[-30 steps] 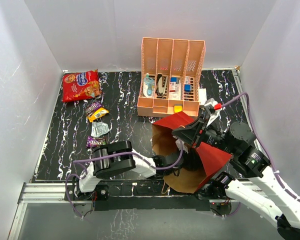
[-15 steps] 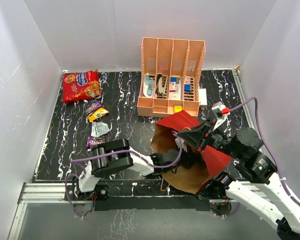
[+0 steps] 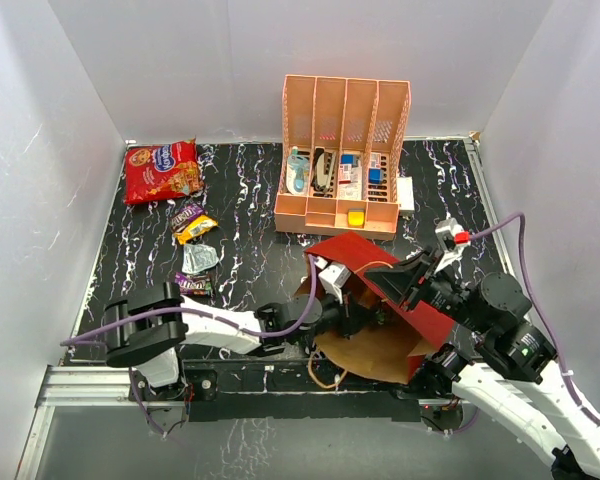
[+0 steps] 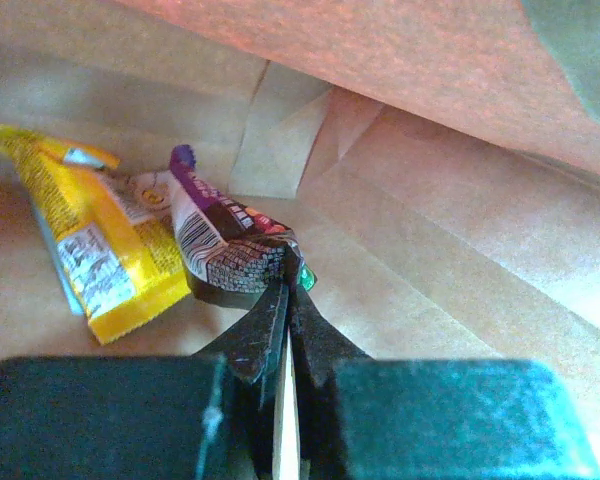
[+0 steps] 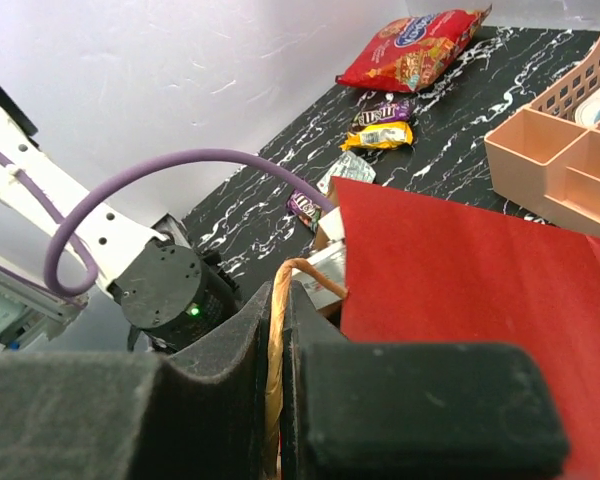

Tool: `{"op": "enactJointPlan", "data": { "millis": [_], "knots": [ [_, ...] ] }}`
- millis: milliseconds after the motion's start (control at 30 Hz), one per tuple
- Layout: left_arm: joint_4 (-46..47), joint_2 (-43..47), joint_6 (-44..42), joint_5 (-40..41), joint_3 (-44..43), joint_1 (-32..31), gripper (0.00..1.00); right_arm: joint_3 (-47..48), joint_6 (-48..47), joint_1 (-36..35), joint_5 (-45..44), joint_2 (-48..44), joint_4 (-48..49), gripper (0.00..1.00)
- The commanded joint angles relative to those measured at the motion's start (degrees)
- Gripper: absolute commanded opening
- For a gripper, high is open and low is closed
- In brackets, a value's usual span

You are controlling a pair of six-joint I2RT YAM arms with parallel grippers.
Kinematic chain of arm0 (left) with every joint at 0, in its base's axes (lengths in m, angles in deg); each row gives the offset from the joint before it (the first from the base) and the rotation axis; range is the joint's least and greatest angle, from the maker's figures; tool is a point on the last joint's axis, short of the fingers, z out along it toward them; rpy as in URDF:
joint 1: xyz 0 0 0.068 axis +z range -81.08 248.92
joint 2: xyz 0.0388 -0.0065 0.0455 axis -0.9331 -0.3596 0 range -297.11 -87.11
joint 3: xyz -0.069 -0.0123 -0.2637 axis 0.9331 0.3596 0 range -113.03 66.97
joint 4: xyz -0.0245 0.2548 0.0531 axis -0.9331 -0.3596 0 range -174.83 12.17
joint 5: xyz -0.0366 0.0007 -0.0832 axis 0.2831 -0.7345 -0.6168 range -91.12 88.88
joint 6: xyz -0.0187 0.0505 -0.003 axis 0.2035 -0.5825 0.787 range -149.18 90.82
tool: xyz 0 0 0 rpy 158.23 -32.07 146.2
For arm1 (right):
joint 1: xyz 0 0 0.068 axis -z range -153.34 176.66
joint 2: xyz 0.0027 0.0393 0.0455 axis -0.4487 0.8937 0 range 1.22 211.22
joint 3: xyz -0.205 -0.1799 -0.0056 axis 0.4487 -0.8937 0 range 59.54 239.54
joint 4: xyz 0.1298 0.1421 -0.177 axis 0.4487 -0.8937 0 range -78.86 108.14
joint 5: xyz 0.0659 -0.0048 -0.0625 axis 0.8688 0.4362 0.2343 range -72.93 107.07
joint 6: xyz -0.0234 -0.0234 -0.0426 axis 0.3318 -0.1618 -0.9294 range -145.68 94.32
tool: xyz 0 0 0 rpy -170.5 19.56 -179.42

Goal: Take the snacks out of the paper bag

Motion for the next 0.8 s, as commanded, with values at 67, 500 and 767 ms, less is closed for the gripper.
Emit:
{"op": "enactJointPlan", "data": {
  "millis": [67,500,767],
  "knots": [
    [-5.5,8.8,-2.6,-0.7,3.9,0.0,0.00,0.2,-0.3,0.0,-2.7,2.9,2.8,0.08],
    [-27.4,29.5,-7.0,3.0,3.3,-0.4,0.00,-0.6,1.8,0.0,-12.0,4.1,3.6,0.08],
    [-46.6,37.6,-9.0,8.8,-6.2,-0.4,0.00,0.4,0.9,0.0,-15.2,3.7,2.0,0.08]
  ]
}}
